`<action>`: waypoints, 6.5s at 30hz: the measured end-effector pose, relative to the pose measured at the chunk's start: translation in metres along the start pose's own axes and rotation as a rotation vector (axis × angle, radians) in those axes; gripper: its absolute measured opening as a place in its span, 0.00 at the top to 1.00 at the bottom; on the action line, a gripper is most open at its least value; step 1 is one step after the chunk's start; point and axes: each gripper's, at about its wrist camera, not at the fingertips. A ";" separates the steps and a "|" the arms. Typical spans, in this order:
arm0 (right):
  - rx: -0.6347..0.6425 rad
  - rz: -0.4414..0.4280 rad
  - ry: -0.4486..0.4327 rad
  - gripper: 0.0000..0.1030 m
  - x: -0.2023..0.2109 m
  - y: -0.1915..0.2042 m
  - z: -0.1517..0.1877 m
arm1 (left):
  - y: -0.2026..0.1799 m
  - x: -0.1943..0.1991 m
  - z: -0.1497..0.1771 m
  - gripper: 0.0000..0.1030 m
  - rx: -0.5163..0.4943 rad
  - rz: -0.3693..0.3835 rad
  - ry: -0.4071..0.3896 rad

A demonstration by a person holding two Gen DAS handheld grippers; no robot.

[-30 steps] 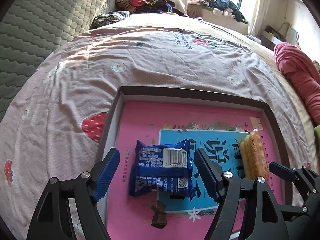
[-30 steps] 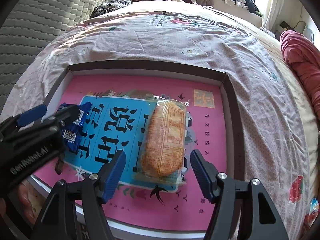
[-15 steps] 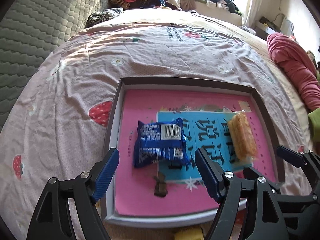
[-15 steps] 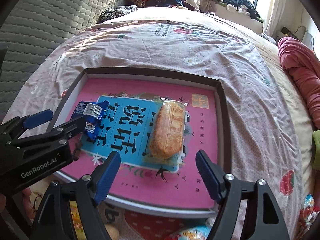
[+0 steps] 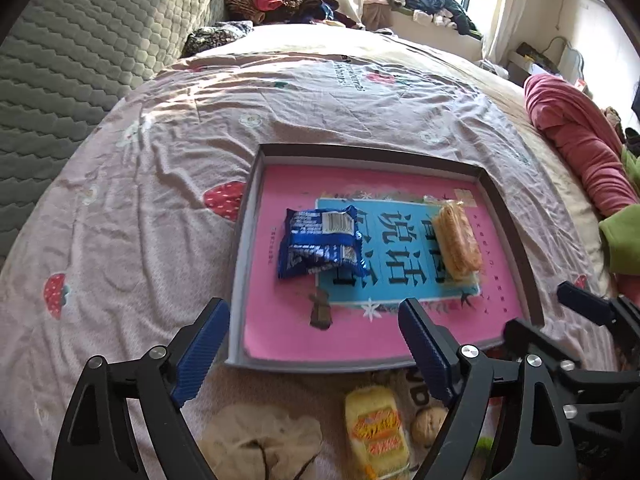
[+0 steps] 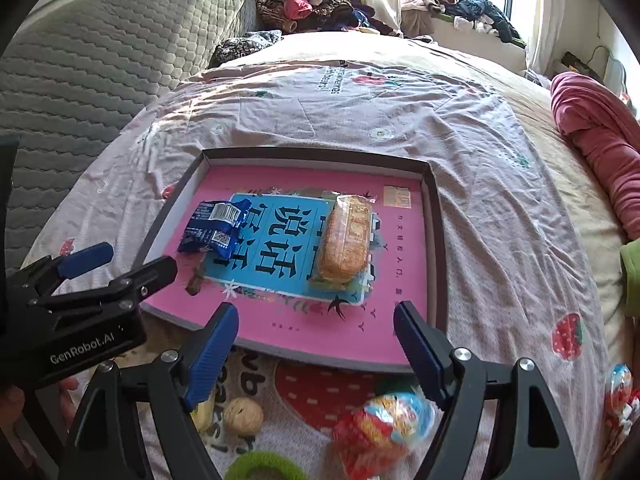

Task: Organize objects
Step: 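Withdraw both tools from the tray back over the remaining snacks, then grasp the cream mesh pouch with the left tool while the right tool grasps the green ring, then lift the mesh pouch with the left tool while the right tool lifts the green ring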

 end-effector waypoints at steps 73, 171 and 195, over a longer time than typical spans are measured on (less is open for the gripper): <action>0.061 -0.018 -0.220 0.20 0.202 0.059 0.110 | 0.031 0.191 0.130 0.00 -0.090 -0.097 -0.162; 0.006 0.066 0.078 0.34 -0.011 0.003 0.134 | 0.017 -0.013 0.132 0.34 -0.105 -0.081 -0.005; 0.017 0.025 0.072 0.87 0.002 0.010 0.139 | 0.019 0.002 0.138 0.95 -0.086 -0.028 -0.007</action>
Point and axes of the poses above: each gripper's, at about its wrist camera, not at the fingertips, and x roughly against the way its jaws point, y to its left, z to its underside, and after that the axes turned 9 degrees about -z, right-handed
